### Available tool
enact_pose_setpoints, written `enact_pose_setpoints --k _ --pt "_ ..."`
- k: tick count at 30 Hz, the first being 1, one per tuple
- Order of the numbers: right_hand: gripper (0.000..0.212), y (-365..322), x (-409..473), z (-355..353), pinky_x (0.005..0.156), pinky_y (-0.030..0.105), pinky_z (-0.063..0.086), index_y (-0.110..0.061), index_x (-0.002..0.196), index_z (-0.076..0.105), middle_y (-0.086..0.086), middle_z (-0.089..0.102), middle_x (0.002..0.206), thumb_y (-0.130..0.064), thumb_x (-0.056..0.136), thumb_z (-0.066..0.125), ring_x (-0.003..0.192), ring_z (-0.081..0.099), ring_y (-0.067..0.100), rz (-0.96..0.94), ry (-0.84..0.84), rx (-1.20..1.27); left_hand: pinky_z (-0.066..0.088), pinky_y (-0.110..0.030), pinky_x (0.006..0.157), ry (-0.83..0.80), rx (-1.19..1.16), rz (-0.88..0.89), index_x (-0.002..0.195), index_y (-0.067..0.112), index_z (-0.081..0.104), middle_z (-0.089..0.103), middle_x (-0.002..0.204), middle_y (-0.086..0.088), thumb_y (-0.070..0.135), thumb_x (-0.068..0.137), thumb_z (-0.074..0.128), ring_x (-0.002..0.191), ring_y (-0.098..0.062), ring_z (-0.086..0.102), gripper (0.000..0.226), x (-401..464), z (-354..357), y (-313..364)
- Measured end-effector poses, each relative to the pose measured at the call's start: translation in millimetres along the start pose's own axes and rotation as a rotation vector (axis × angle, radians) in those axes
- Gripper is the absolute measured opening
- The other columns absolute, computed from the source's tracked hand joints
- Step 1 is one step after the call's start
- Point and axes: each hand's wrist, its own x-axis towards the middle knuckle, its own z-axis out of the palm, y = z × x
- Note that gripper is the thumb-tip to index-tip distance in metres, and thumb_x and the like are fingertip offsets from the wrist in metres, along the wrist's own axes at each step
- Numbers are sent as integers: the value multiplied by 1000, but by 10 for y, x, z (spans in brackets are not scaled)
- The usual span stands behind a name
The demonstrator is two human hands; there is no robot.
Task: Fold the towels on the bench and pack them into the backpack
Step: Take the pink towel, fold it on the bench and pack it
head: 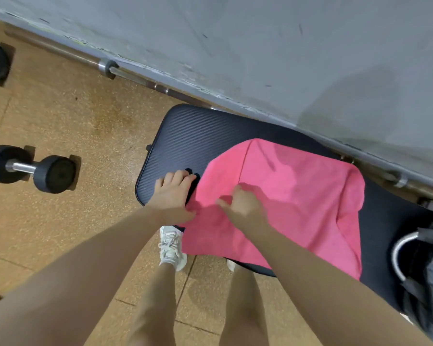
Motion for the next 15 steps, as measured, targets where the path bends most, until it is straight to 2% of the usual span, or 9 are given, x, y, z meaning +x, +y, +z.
enact_pose_setpoints --k 2,4,6,8,9,11,13,15 --pt "54 -112 -40 173 73 38 43 -9 123 30 13 57 105 -40 87 58 97 58 32 71 121 117 16 -37 102 6 41 35 139 20 28 27 136 -2 56 61 70 126 -22 23 96 -47 61 -112" --pt "54 -215 -56 283 75 41 49 -10 126 25 14 56 103 -24 86 58 92 59 34 112 240 213 16 -37 102 -21 34 51 132 18 38 27 134 -2 54 60 74 125 -22 22 88 -69 112 -194" --pt "50 -293 -34 296 76 40 49 -6 129 26 14 57 97 -10 86 52 88 60 32 165 305 315 17 -36 100 -30 54 90 119 16 51 27 136 -3 46 70 69 124 -23 21 61 -91 150 -216" --pt "39 -361 -19 216 72 32 42 0 123 35 4 53 80 -3 87 49 80 55 25 157 346 449 21 -33 96 -19 -3 130 106 13 59 32 134 -4 38 78 61 123 -24 24 38 -113 175 -246" --pt "29 -393 -23 143 70 28 38 1 115 40 -2 48 73 -1 87 49 79 51 21 127 380 514 23 -32 94 -30 -95 142 101 13 60 38 129 -4 41 77 57 119 -24 30 37 -138 163 -254" --pt "14 -437 -14 -57 71 27 35 -7 97 45 -7 43 68 -1 87 52 78 48 19 73 447 576 31 -28 85 -83 -457 121 89 14 56 51 104 -2 42 75 48 101 -18 44 33 -191 101 -269" --pt "11 -505 -7 -276 72 29 39 -11 92 50 -2 50 73 -4 85 56 76 48 19 71 419 589 34 -28 76 -110 -868 59 83 8 51 52 80 1 28 85 47 79 -14 48 20 -288 -13 -263" --pt "11 -621 -3 -460 60 26 40 -12 84 53 0 53 74 -3 83 58 64 47 15 54 364 657 36 -32 78 -66 -1062 5 88 -2 50 52 78 -4 20 94 43 76 -14 48 24 -346 -104 -287"
